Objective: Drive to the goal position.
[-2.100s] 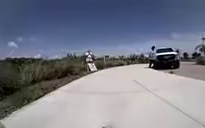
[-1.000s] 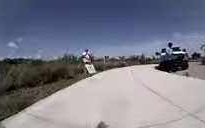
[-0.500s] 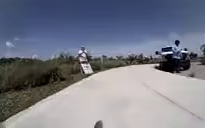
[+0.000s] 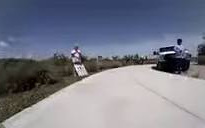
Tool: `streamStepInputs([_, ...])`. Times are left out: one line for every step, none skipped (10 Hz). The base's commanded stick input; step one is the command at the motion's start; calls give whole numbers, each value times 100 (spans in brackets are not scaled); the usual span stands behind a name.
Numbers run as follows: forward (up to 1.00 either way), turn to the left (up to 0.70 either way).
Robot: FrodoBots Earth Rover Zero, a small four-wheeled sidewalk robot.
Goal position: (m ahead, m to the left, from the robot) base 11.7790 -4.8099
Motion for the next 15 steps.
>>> streamStepInputs([85,-34])
streamStepInputs([85,-34])
streamStepInputs([85,-34])
streamStepInputs([85,-34])
streamStepInputs([85,-34])
streamStepInputs([85,-12])
streamStepInputs([85,0])
streamStepInputs([85,0])
streamStepInputs([85,0])
streamStepInputs([85,0])
streamStepInputs([85,0])
streamStepInputs([85,0])
streamStepInputs([85,0])
streamStepInputs([85,0])
streamStepInputs([85,0])
